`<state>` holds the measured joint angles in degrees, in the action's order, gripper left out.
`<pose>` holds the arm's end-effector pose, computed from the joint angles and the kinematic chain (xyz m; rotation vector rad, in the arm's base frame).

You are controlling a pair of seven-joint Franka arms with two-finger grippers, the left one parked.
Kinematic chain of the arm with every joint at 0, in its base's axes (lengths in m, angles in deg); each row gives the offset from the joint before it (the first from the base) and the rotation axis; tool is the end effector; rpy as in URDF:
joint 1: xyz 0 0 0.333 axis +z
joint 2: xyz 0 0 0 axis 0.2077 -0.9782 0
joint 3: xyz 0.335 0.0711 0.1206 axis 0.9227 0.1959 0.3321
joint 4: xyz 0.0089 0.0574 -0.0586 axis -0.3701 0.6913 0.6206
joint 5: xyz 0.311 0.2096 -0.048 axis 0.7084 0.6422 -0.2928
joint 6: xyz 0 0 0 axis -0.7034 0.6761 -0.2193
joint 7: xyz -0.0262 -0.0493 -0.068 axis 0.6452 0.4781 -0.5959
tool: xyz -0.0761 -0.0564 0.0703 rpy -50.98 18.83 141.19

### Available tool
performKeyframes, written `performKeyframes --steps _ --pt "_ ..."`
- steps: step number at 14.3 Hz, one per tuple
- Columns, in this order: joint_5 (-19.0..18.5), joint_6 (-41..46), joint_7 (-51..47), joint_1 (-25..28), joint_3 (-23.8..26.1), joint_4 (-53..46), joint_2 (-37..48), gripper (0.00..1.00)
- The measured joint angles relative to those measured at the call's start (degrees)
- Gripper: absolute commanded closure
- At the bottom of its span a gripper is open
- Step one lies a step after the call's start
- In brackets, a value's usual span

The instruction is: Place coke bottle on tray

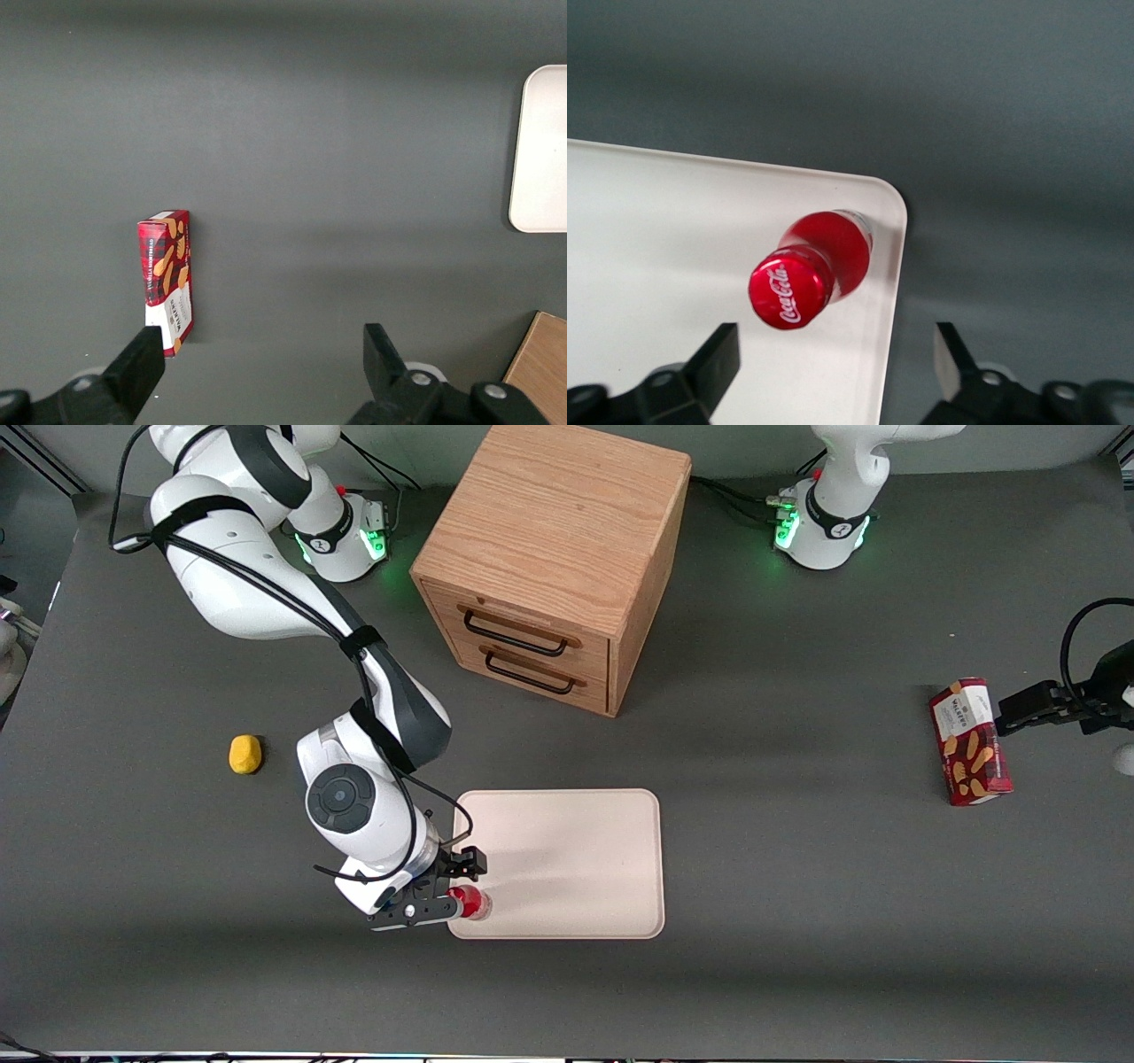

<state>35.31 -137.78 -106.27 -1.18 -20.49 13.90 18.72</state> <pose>0.7475 0.3066 0.3387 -3.0885 -0.1708 -0.1959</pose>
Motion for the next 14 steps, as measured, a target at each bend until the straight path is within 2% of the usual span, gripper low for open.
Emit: performKeyframes --steps 7,10,14 --pt "-0.1 -0.2 -0.1 -0.1 0.0 -0.3 0.7 0.0" --pt "0.1 4.5 -0.5 -0.7 0.0 0.1 4.4 0.0" --pt "6.3 7.8 0.5 -4.1 -1.1 8.8 15.8 0.0"
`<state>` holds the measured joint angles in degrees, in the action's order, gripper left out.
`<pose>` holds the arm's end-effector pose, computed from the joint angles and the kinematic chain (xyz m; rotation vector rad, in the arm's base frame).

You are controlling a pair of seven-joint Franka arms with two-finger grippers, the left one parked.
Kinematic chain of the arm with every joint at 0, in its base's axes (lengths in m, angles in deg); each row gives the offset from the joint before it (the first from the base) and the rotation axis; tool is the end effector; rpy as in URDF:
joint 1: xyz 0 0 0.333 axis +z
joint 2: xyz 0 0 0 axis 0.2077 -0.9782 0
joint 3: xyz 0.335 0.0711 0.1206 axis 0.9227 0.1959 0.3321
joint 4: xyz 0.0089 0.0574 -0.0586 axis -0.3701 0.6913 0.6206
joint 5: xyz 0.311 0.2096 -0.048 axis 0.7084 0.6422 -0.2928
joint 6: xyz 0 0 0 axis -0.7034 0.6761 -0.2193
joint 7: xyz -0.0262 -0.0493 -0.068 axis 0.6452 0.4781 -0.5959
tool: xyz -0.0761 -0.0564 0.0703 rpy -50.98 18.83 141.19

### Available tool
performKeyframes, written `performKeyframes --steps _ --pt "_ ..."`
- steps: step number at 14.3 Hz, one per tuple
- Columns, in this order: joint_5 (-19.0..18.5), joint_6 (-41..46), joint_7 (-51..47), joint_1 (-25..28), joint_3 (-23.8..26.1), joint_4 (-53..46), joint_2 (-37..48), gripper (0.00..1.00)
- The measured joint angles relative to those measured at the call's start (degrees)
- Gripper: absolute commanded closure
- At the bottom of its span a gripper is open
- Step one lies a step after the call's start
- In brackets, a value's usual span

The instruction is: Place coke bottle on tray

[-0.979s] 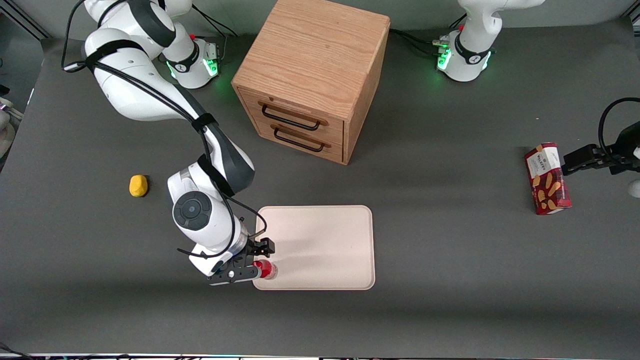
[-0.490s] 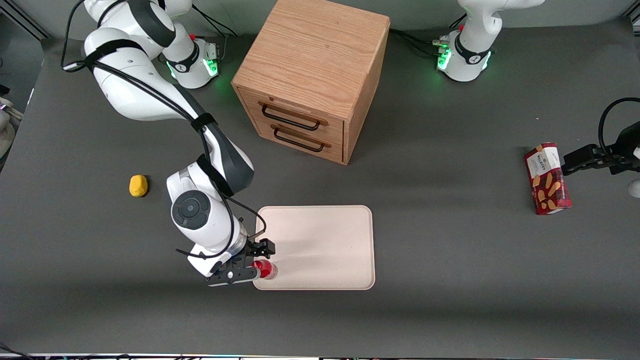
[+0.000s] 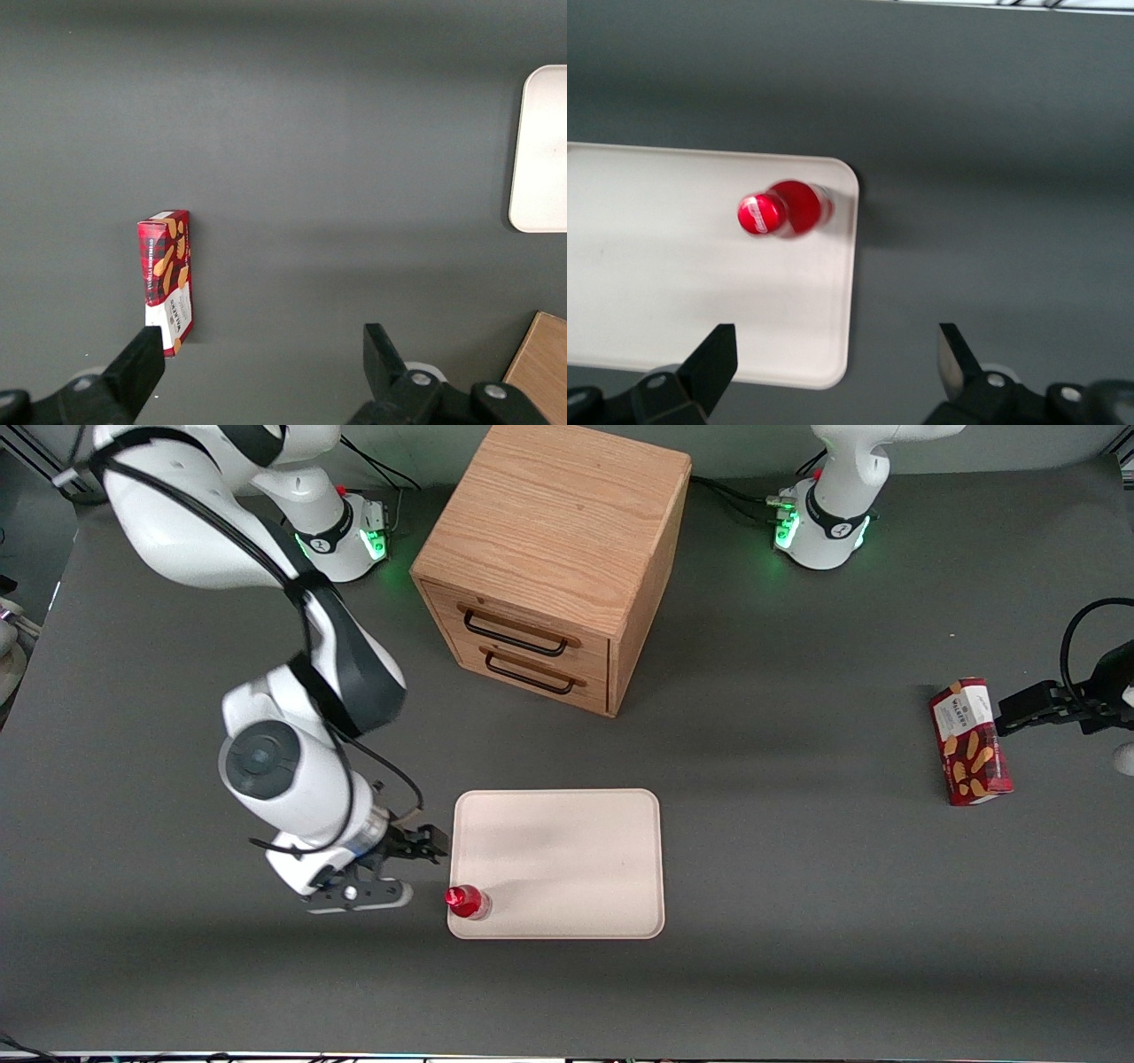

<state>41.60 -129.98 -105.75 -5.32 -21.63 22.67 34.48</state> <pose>0.7100 0.2492 0.4621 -3.1012 -0.0543 -0.1502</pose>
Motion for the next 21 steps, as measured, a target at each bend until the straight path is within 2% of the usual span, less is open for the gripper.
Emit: performKeyframes --steps 4,7,10,14,17,21 --pt "8.5 0.8 7.4 -0.6 -8.3 15.4 16.3 0.0" --pt "11.8 1.6 14.9 -0.9 -16.2 28.3 29.4 0.0" --pt "12.2 6.6 17.2 -1.1 -21.4 38.4 40.4 0.0" --pt "11.2 10.2 18.5 -1.1 -24.0 46.8 51.2 0.0" --pt "9.0 11.2 18.7 -1.1 -24.9 49.0 54.2 0.0" --pt "8.8 10.9 18.8 -1.1 -25.4 47.1 52.9 0.0"
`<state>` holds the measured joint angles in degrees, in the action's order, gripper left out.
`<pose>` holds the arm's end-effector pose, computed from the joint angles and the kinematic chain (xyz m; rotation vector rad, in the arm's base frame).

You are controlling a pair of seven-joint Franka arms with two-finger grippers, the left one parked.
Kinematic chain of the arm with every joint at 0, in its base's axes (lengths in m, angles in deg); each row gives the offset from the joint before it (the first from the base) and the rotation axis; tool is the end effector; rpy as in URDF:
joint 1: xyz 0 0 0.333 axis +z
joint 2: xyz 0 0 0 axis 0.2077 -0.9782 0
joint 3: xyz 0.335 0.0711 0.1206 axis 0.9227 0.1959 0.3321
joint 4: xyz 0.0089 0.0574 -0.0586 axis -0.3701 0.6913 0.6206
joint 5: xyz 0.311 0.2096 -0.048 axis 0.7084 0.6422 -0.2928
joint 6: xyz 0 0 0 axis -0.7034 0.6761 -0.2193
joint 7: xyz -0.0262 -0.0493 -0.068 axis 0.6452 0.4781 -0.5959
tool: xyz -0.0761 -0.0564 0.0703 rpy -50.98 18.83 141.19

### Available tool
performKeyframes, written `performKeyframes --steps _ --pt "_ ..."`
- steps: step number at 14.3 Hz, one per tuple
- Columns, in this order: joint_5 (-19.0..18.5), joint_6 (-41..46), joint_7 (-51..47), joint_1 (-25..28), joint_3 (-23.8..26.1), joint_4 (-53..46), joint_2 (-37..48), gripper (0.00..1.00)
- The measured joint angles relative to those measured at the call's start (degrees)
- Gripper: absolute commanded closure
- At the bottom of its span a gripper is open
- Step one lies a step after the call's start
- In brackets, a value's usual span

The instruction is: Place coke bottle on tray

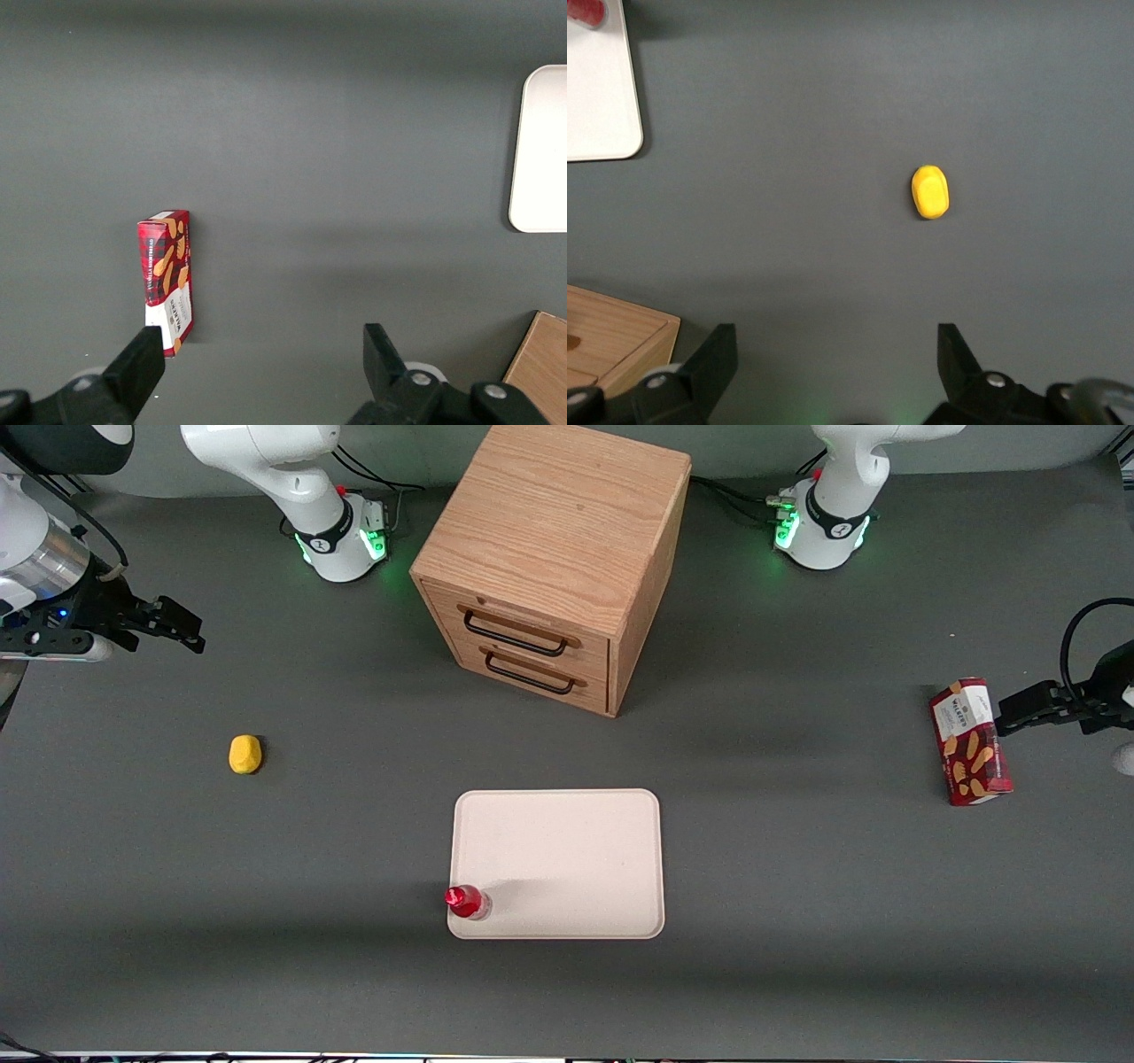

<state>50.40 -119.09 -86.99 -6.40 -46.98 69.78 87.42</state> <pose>0.4378 -0.0139 0.6017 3.1106 -0.1163 -0.0283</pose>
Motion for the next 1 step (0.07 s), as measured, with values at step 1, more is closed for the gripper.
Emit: performKeyframes --steps 1 --pt "0.0 0.0 0.0 0.0 -0.2 -0.9 -0.5 0.0"
